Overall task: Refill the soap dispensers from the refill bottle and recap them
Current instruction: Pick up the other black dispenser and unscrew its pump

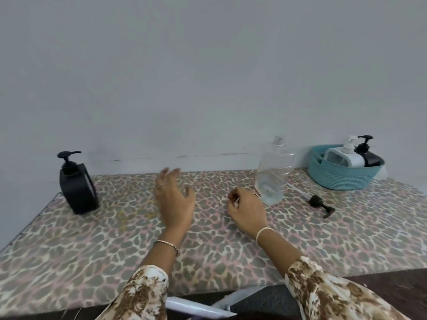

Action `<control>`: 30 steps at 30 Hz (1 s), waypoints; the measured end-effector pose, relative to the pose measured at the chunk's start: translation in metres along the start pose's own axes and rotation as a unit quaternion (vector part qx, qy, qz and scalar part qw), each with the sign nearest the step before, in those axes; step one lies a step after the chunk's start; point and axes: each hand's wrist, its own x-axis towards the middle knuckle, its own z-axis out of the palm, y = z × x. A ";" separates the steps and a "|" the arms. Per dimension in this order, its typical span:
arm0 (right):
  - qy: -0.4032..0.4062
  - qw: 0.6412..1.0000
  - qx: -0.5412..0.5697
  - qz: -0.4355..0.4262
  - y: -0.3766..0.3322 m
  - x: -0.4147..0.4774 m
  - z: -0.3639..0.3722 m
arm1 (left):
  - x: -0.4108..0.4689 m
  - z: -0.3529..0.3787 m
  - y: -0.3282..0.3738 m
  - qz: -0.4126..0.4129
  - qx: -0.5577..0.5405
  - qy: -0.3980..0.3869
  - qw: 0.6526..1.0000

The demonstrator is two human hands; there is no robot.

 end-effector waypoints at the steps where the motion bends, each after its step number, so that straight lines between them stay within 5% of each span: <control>1: -0.007 1.000 -0.008 -0.006 -0.001 0.002 0.003 | 0.008 -0.009 -0.009 -0.024 0.013 0.053 0.998; 5: -0.034 0.997 -0.063 -0.011 -0.003 0.016 0.016 | 0.039 -0.047 -0.048 -0.091 0.042 0.191 0.976; 15: -0.051 0.995 -0.082 -0.017 0.001 0.026 0.034 | 0.083 -0.090 -0.114 -0.168 0.091 0.300 0.935; 21: -0.047 0.995 -0.081 -0.022 0.000 0.024 0.034 | 0.086 -0.087 -0.131 -0.232 0.013 0.288 0.929; 30: -0.046 0.996 -0.076 -0.020 -0.003 0.022 0.032 | 0.085 -0.081 -0.118 -0.219 -0.059 0.258 0.939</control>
